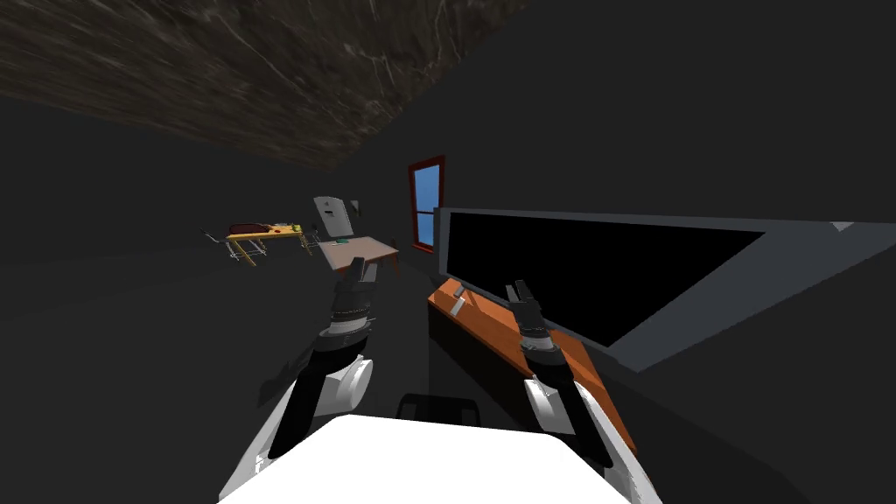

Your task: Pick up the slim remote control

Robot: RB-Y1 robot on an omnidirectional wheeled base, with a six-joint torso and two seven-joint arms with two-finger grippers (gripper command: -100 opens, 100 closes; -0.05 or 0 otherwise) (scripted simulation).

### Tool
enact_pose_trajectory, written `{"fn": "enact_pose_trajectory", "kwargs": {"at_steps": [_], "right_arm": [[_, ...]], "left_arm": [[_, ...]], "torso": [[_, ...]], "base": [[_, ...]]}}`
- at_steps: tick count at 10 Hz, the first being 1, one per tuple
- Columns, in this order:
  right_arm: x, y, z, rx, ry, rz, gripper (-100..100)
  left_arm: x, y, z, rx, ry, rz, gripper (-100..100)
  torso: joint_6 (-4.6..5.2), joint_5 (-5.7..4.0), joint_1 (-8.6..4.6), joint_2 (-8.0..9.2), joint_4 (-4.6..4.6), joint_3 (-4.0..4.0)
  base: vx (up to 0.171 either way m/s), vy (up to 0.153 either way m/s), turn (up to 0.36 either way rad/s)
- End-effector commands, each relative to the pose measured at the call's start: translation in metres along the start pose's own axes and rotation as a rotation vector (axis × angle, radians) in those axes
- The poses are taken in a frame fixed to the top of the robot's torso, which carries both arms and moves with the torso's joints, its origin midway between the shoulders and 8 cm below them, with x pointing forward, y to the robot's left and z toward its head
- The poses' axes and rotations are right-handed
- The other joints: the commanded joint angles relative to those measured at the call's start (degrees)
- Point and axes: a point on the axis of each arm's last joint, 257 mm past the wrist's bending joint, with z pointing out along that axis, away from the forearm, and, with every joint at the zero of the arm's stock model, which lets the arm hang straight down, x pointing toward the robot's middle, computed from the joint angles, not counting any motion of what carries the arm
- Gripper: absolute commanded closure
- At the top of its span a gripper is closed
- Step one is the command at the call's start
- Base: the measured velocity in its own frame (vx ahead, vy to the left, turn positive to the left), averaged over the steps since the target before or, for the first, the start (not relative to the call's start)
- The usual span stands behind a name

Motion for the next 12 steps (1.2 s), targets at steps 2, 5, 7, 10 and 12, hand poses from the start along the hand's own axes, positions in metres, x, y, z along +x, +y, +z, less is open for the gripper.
{"fn": "enact_pose_trajectory", "kwargs": {"at_steps": [2, 5, 7, 10, 12], "right_arm": [[0.028, -0.018, 0.000, 0.027, 0.111, -0.120, -100], [0.053, -0.038, -0.004, 0.053, 0.209, -0.223, -100], [0.079, -0.065, -0.016, 0.082, 0.318, -0.327, -100], [0.105, -0.093, -0.035, 0.103, 0.445, -0.447, -100], [0.118, -0.112, -0.051, 0.119, 0.520, -0.514, -100]], "left_arm": [[0.000, 0.000, 0.000, 0.000, 0.000, 0.000, 0], [0.000, 0.000, 0.000, 0.000, 0.000, 0.000, 0], [0.000, 0.000, 0.000, 0.000, 0.000, 0.000, 0], [0.000, 0.000, 0.000, 0.000, 0.000, 0.000, 0], [0.000, 0.000, 0.000, 0.000, 0.000, 0.000, 0]], "torso": [[0.00, -0.01, -0.06, 0.02, 0.00, 0.01], [0.03, -0.01, -0.06, -0.06, -0.01, -0.03], [0.00, -0.02, -0.10, -0.21, -0.04, -0.12], [0.02, -0.02, -0.07, -0.28, -0.06, -0.16], [0.09, -0.02, -0.11, -0.32, -0.07, -0.18]], "base": [[-0.103, -0.007, 0.410], [-0.073, 0.004, 0.332], [-0.039, 0.001, 0.462], [-0.025, 0.011, 0.309], [-0.008, 0.009, 0.281]]}}
